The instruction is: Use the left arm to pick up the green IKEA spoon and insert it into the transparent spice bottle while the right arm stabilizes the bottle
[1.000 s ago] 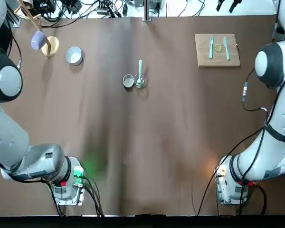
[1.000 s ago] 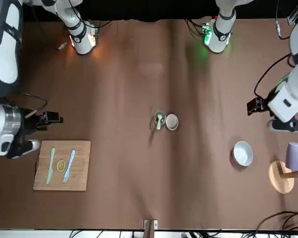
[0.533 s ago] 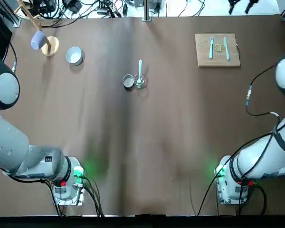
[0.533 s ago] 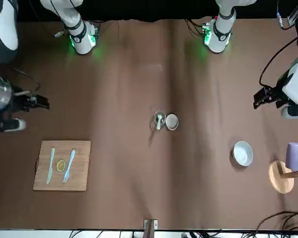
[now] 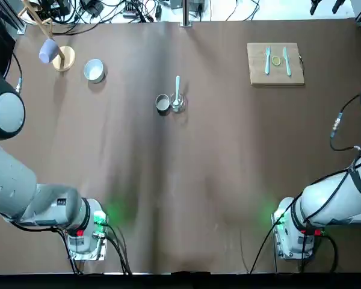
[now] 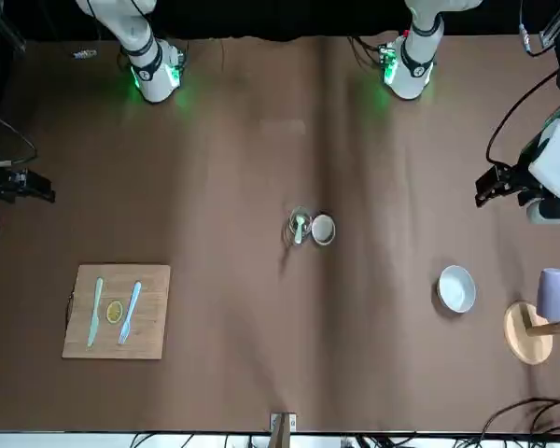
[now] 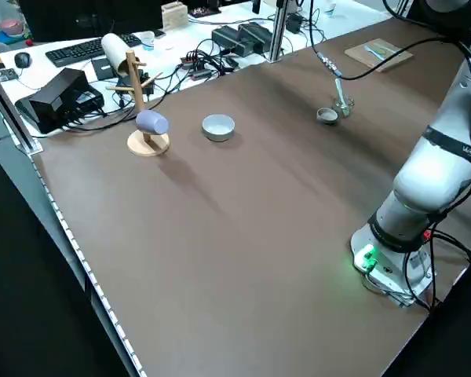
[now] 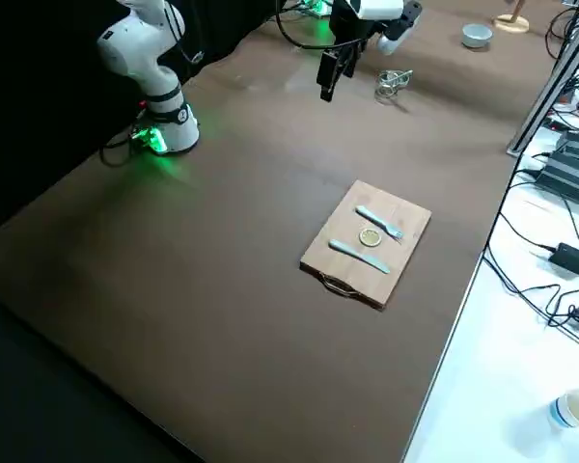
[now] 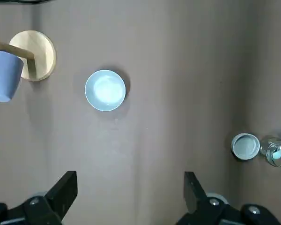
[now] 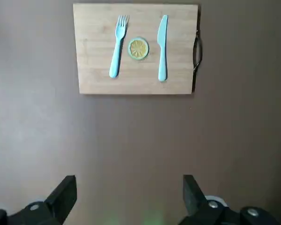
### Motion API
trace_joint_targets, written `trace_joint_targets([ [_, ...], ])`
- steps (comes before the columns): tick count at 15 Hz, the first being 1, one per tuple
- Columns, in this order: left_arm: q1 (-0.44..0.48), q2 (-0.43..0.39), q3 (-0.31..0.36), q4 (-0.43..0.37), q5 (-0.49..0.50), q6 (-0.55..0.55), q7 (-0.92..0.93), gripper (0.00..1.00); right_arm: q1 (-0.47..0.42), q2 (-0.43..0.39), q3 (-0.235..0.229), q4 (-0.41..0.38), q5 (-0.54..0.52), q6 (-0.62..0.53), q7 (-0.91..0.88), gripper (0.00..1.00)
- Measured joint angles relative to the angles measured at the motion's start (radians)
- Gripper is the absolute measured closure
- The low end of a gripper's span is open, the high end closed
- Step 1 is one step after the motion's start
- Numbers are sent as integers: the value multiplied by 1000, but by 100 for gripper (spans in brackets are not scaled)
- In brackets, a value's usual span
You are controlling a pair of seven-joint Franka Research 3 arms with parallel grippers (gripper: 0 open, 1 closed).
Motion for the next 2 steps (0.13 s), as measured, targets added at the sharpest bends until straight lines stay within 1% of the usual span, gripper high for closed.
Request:
trace_joint_targets([
  [2, 2, 0, 1, 0, 1, 0, 0, 0, -3, -1, -1, -4, 0, 34, 8, 0],
])
